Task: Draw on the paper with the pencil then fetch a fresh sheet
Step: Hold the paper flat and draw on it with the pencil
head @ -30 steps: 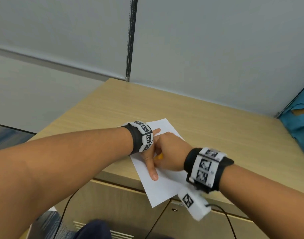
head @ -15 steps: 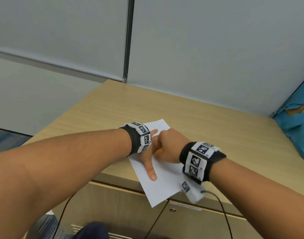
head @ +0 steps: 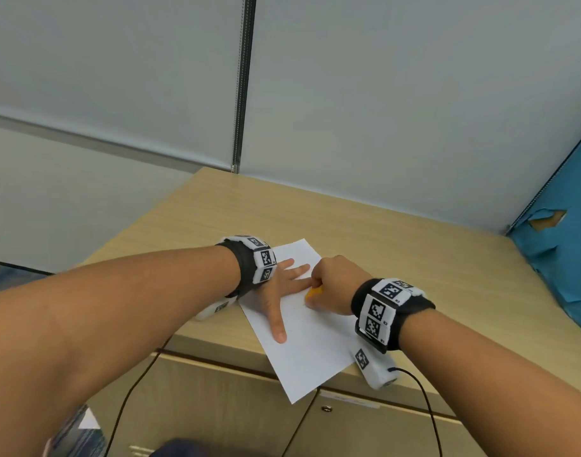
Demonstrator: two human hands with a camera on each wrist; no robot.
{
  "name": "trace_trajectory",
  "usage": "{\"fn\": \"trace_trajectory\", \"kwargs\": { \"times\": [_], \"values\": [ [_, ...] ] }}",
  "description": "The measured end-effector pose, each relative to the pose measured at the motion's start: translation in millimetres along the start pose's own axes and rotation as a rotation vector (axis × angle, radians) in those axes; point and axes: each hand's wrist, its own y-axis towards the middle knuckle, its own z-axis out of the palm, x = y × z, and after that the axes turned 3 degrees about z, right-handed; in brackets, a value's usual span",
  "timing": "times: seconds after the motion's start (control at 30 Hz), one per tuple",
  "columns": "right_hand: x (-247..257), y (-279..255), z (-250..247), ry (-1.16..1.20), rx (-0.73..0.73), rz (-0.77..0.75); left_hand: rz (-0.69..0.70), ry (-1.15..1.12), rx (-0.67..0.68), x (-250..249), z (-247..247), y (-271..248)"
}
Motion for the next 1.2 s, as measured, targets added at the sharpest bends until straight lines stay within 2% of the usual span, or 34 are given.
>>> {"fn": "trace_trajectory", "kwargs": {
  "times": [0.17,0.5,0.7,0.83,1.03,1.13,1.2],
  "values": [
    [-8.6,4.1,-4.5,0.025,0.028,0.010,0.028,-0.057,0.021,16.7,0.5,-20.7],
    [-20.9,-19.8,12.6,0.014,0.054,-0.012,0.032,-0.206,-0.099,31.6,9.5,-27.5],
    [-21.1,-28.0,5.8,0.108,0.027,-0.045,-0.034,-0.147,-0.136,7.5,10.3,-33.6],
    [-17.2,-28.0,6.9,0.089,0.047,-0.047,-0.064,-0.101,-0.174,-13.5,10.9,-44.3],
    [-17.7,-33.0,10.7,0.344,0.017,0.111,-0.099,-0.117,-0.106,-9.8,19.5,-50.7],
    [-11.0,-39.4,10.8,0.491,0.087,0.120,-0.108,-0.155,-0.063,1.9,24.7,-46.6],
    [-6.3,-39.5,7.4,0.487,0.130,0.066,-0.080,-0.165,-0.061,11.5,25.3,-40.4]
  ]
}}
